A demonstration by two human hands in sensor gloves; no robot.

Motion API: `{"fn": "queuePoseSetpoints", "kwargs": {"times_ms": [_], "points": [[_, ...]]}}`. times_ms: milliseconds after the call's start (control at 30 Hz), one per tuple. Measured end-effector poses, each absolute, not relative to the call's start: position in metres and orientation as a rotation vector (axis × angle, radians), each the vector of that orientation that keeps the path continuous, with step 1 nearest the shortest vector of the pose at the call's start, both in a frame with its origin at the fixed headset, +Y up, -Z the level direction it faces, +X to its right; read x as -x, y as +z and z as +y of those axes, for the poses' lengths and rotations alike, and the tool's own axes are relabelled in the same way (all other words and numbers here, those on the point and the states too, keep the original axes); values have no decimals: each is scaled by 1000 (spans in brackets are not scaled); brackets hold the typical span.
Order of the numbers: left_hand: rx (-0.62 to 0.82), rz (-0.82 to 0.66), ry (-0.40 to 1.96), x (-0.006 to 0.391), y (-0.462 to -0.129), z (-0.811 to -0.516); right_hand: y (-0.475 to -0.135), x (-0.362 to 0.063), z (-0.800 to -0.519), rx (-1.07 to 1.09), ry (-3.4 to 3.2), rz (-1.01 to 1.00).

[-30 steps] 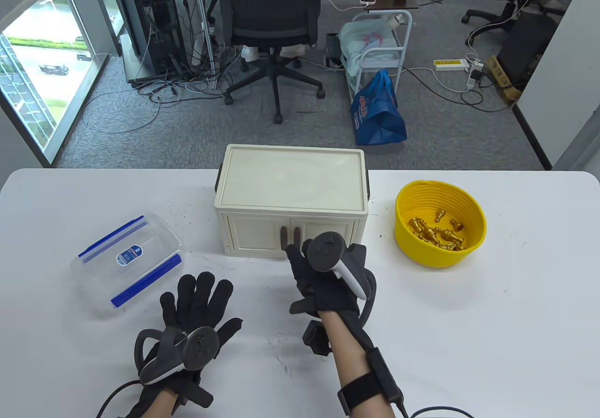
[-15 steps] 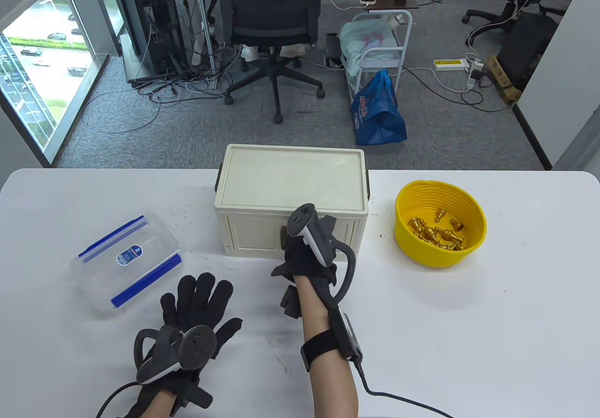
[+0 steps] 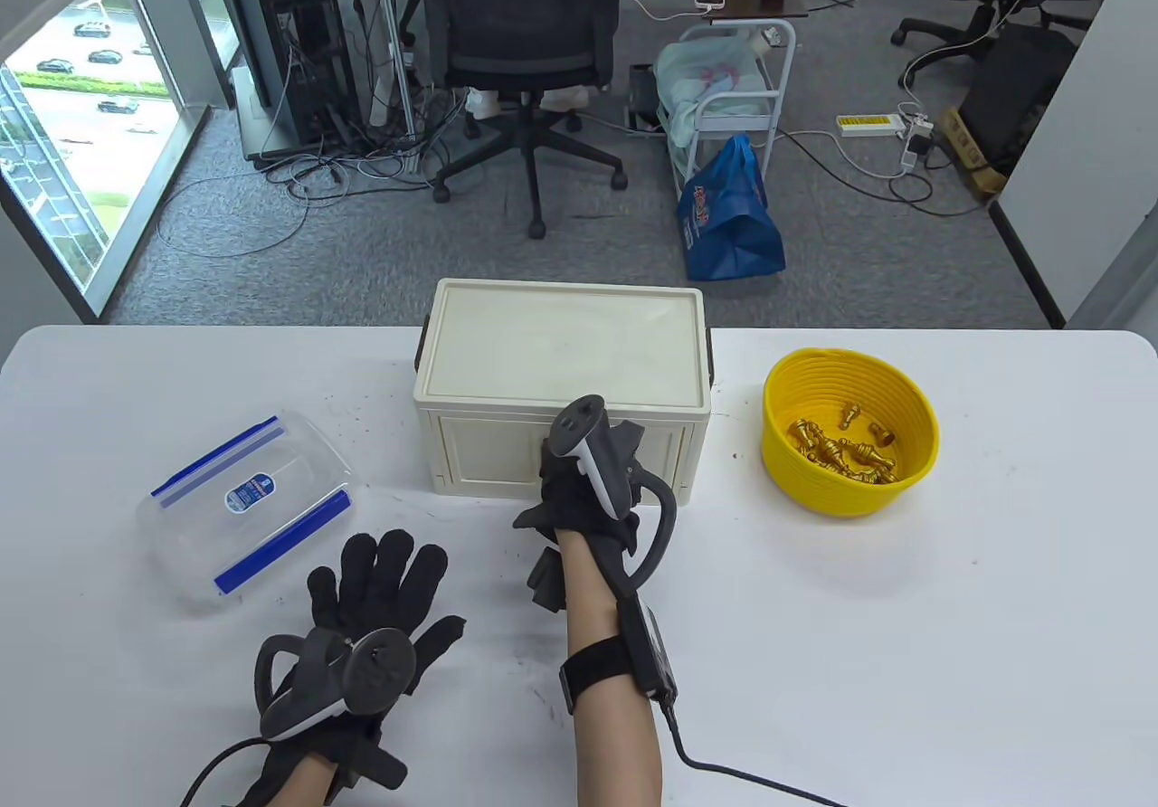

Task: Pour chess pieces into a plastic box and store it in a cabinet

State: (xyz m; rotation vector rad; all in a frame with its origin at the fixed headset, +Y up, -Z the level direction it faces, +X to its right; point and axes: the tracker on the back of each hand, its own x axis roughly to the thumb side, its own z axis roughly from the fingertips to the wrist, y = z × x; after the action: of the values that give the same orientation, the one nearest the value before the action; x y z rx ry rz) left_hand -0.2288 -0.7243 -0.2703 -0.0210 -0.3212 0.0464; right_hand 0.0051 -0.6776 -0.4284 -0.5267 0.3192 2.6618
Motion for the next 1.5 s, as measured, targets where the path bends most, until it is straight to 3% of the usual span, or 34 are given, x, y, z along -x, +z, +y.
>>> {"fn": "queuePoseSetpoints", "kwargs": {"times_ms": [233, 533, 800, 1133, 1500], "points": [[38, -312, 47, 231, -272, -725, -411, -18, -676, 411, 2684, 355], [53, -289, 32, 233, -273, -725, -363, -65, -679, 200, 2647, 373], [69, -266, -8, 232, -272, -723, -331, -108, -681, 194, 2651, 147], [93, -245, -36, 231, -273, -725, -325, -155, -692, 200, 2453, 198], [104, -248, -40, 230, -274, -725, -326, -172, -698, 217, 2369, 227]]}}
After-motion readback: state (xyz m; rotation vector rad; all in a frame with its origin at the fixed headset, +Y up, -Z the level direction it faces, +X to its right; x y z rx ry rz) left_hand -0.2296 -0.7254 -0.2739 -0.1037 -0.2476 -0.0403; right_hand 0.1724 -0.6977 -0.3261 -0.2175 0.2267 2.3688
